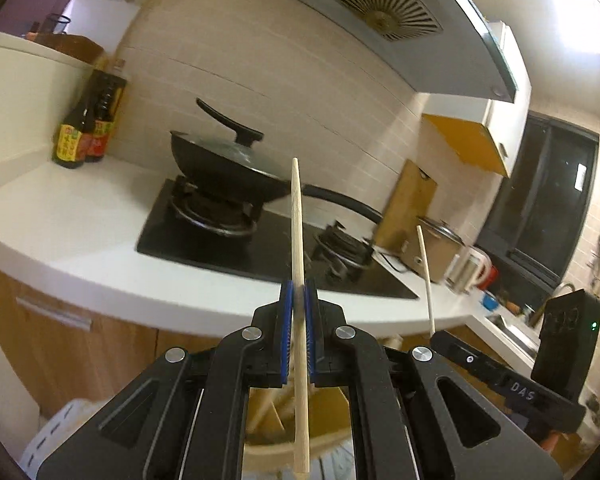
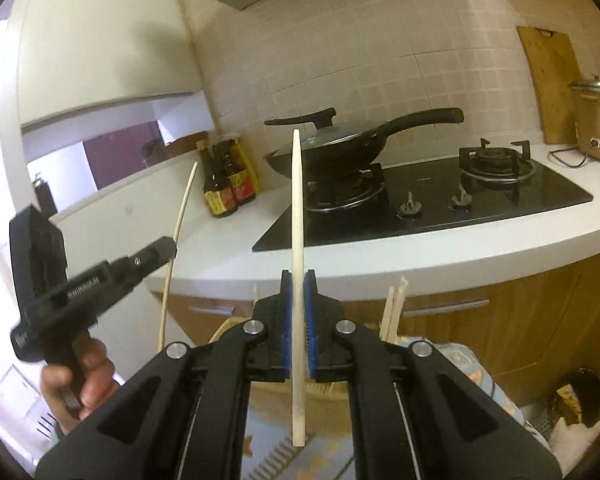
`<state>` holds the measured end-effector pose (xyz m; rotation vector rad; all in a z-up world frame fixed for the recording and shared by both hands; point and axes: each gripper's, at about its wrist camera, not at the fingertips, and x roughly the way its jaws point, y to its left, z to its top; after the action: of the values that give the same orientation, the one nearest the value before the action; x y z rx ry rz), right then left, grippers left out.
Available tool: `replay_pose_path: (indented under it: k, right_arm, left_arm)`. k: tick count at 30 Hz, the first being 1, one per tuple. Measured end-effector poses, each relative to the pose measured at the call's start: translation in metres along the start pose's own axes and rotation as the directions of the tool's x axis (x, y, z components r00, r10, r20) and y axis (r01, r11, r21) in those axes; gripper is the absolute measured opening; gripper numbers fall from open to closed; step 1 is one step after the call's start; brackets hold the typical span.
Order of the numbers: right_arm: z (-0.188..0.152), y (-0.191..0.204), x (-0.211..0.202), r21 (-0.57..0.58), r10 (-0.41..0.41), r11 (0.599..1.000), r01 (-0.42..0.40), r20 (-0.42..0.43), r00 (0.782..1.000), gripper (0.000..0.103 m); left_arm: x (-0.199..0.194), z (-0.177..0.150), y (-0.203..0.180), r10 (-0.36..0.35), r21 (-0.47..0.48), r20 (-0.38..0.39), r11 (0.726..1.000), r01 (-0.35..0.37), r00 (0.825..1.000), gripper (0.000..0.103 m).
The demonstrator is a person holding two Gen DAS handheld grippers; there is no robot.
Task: Organize utensils
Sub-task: 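Lift the chopsticks and lower them into the caddy with both tools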
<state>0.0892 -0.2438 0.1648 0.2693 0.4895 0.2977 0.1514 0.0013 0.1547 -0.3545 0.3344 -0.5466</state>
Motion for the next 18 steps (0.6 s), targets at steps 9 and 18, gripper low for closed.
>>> replay_pose_path:
  k: [9, 18]
  right_arm:
    - [0.0, -0.005, 0.039, -0.063, -0.115, 0.991, 0.119, 0.068, 0.991, 0.004]
    - [-0.021, -0.01, 0.048, -0.085, -0.106, 0.989, 0.119, 0.138, 0.985, 0.004]
  left_arm:
    - [0.035, -0.015, 0.018, 0.044, 0.014, 0.08, 0.999, -0.045, 0.996, 0.004]
    - [0.045, -0.04, 0.02, 0.071, 0.102, 0.128, 0.991, -0.084, 0.989, 0.005]
